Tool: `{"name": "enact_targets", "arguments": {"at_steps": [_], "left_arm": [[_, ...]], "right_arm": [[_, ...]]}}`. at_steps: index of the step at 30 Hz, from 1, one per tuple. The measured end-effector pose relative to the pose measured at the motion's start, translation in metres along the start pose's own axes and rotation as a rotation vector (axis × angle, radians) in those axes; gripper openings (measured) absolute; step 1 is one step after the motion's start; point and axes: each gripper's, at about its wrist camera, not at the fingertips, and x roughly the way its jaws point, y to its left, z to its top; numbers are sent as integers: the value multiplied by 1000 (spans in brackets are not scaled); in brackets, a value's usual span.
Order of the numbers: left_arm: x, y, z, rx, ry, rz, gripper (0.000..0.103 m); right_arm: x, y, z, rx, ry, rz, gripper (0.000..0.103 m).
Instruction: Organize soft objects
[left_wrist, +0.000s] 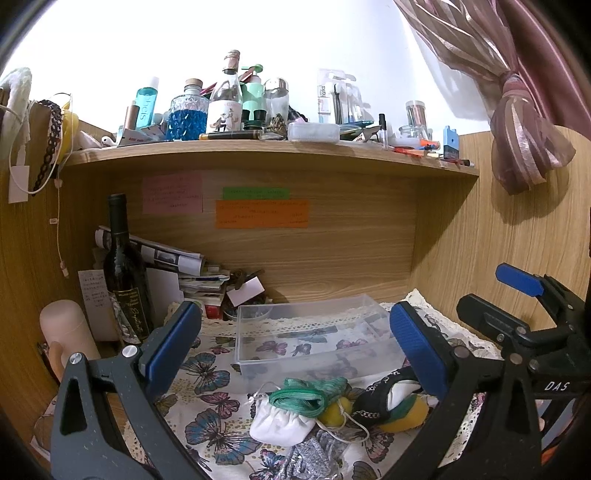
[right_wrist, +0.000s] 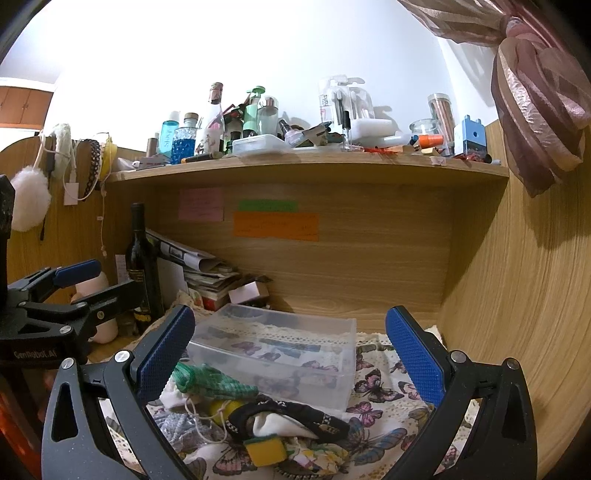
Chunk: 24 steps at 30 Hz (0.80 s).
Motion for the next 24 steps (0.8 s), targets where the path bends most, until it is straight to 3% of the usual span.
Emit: {"name": "enact_targets", "arguments": {"at_steps": [24], "left_arm": [[-1,-3,0,6,-4,-3,103]], "right_arm": [[-1,-1,0,9,-5,-3,103]]}}
